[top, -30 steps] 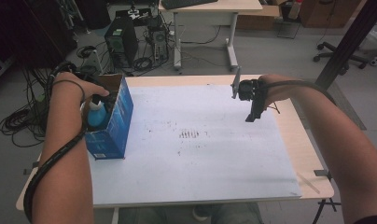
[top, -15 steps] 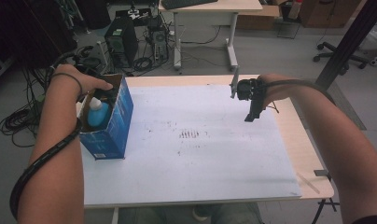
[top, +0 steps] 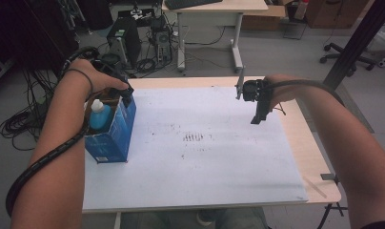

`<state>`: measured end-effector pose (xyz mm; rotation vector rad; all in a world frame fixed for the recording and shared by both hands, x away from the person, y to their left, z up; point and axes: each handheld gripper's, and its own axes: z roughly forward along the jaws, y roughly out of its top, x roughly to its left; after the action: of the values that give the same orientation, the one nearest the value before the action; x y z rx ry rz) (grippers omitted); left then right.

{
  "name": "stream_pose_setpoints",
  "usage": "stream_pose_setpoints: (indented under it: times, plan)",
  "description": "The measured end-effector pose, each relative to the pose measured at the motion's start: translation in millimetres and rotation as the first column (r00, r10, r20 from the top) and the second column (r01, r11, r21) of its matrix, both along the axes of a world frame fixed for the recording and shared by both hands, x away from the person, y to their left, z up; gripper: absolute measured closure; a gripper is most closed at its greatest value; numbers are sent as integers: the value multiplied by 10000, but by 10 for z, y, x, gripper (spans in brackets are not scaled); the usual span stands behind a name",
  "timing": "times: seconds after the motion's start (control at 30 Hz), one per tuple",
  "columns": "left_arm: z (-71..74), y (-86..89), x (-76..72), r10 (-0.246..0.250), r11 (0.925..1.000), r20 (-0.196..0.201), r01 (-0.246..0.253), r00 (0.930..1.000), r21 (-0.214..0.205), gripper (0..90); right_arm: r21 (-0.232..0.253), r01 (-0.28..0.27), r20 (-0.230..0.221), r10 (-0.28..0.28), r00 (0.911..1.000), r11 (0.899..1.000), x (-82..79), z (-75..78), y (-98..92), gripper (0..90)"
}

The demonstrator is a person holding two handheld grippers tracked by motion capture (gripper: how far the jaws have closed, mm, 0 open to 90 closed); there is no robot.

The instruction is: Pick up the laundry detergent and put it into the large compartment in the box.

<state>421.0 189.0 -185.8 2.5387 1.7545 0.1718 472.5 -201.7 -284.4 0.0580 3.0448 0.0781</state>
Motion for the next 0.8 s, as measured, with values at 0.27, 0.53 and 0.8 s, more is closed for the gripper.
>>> stream_pose_setpoints:
  times: [0.27, 0.53, 0.8]
  plan:
    - [54, -218, -31, -1089, 9940, 160, 1090, 9939, -102, 64, -70, 80, 68, -79, 9999, 9999, -12, 25, -8, 18]
    - [100, -438, -81, -2029, 9792, 261, 2029, 9789, 8, 64, -43, 197, 53, -197, 9998, 9998, -28, 69, -8, 16]
    - [106, -675, -139, -2931, 9560, 355, 2933, 9554, -5, 64, -66, 225, 47, -224, 9997, 9997, -54, 93, -4, 12]
